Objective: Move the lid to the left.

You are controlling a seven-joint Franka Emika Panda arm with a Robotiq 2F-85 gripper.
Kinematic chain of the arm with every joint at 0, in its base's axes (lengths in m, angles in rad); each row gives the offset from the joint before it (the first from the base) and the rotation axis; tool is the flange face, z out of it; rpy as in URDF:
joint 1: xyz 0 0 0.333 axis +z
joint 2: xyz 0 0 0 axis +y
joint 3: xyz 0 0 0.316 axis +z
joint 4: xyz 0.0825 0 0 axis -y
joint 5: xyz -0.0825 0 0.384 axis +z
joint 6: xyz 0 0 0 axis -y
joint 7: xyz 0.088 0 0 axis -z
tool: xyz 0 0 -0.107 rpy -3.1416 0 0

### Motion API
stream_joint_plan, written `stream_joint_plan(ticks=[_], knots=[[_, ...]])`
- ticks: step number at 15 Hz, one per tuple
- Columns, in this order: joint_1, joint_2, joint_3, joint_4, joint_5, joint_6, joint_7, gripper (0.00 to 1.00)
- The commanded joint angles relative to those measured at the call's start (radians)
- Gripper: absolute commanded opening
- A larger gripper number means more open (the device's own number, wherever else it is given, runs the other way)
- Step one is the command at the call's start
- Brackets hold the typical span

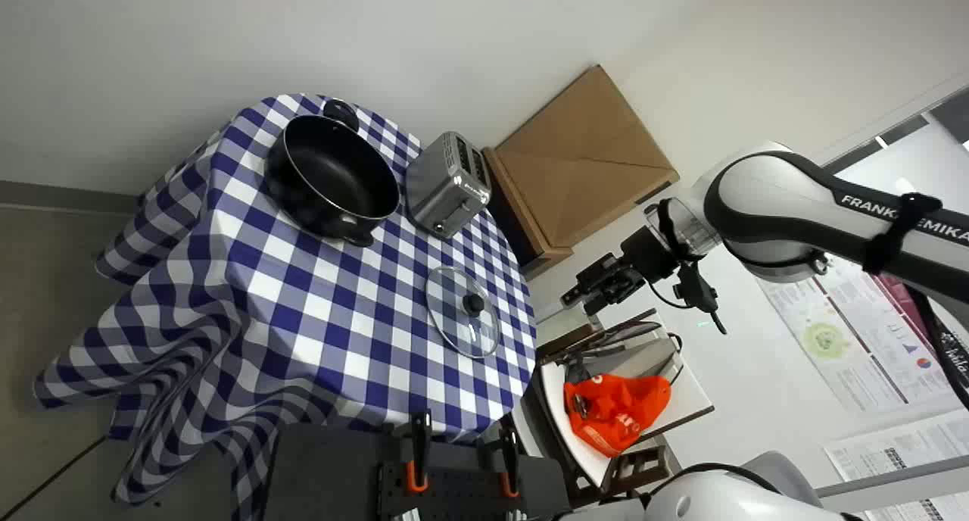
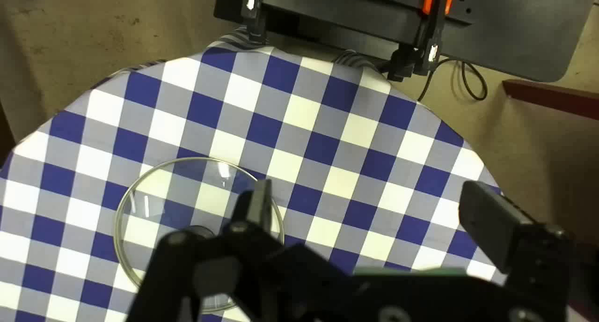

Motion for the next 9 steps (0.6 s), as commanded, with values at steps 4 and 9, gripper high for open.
stream_joint_plan(ticks=[4, 9], knots=[[0.004, 0.0, -0.003, 0.001, -0.002, -0.002, 0.002, 1.0], [-0.018, 0.058, -0.002, -0.011, 0.009, 0.194, 0.083, 1.0]])
